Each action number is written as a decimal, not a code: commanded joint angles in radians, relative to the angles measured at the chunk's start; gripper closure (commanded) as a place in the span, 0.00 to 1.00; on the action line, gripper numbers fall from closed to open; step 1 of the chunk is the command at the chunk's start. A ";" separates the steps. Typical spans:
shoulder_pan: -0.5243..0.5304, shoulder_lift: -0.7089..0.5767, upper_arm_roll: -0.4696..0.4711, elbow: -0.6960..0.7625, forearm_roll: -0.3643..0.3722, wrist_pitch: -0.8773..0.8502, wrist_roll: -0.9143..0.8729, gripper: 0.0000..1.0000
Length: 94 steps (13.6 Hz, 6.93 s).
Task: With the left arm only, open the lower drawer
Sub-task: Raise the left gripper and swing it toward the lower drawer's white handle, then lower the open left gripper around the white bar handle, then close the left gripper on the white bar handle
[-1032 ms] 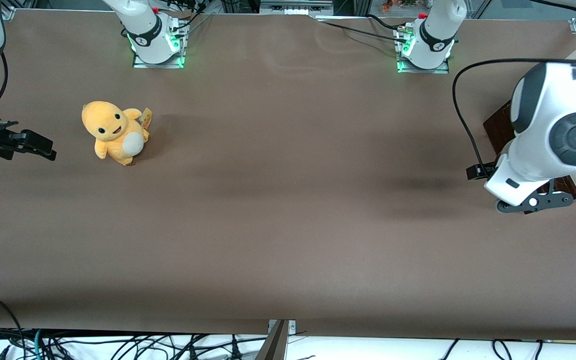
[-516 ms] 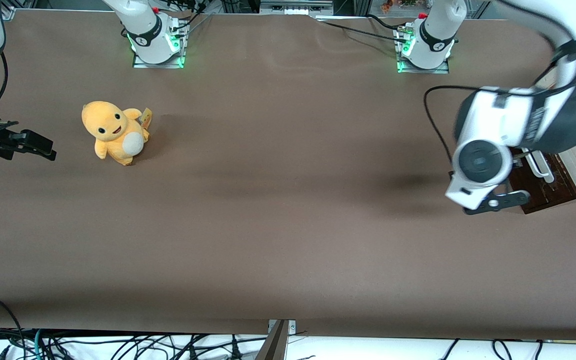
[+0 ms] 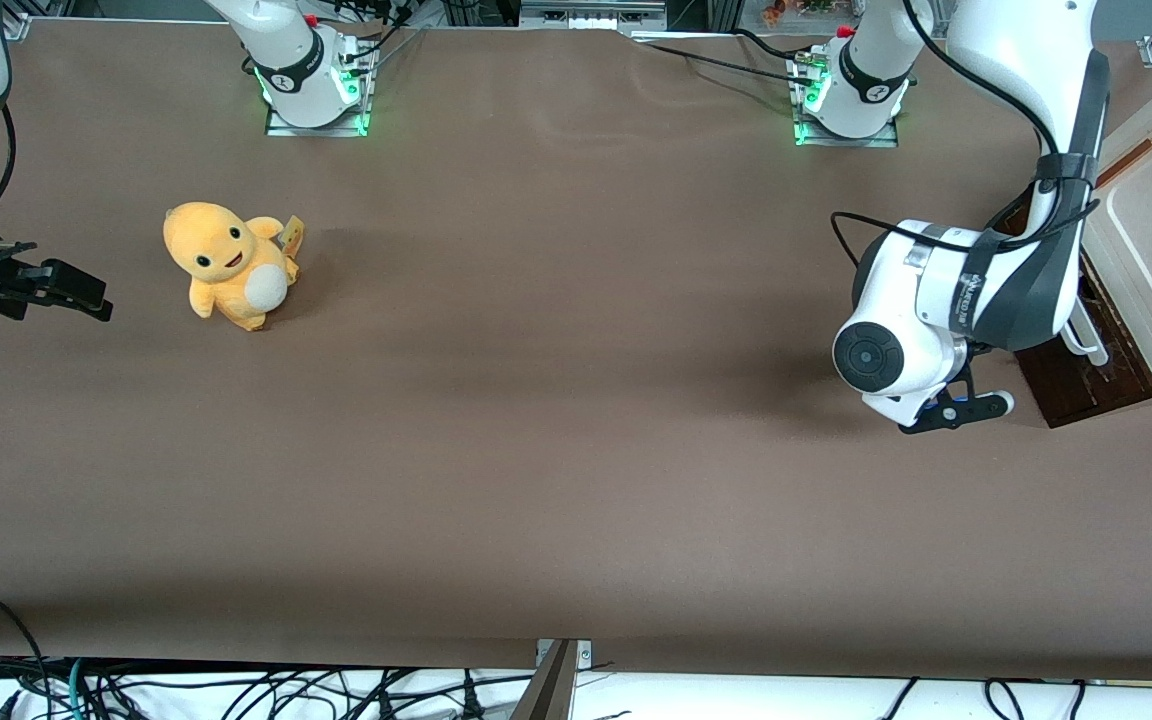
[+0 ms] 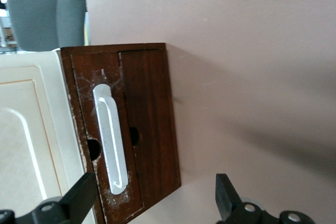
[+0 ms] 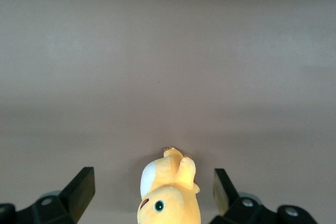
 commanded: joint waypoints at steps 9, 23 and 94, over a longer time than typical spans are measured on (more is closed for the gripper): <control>0.006 0.029 -0.005 -0.138 0.217 -0.015 -0.281 0.00; 0.036 0.125 0.001 -0.242 0.375 -0.120 -0.422 0.00; 0.144 0.139 0.001 -0.256 0.444 -0.107 -0.402 0.88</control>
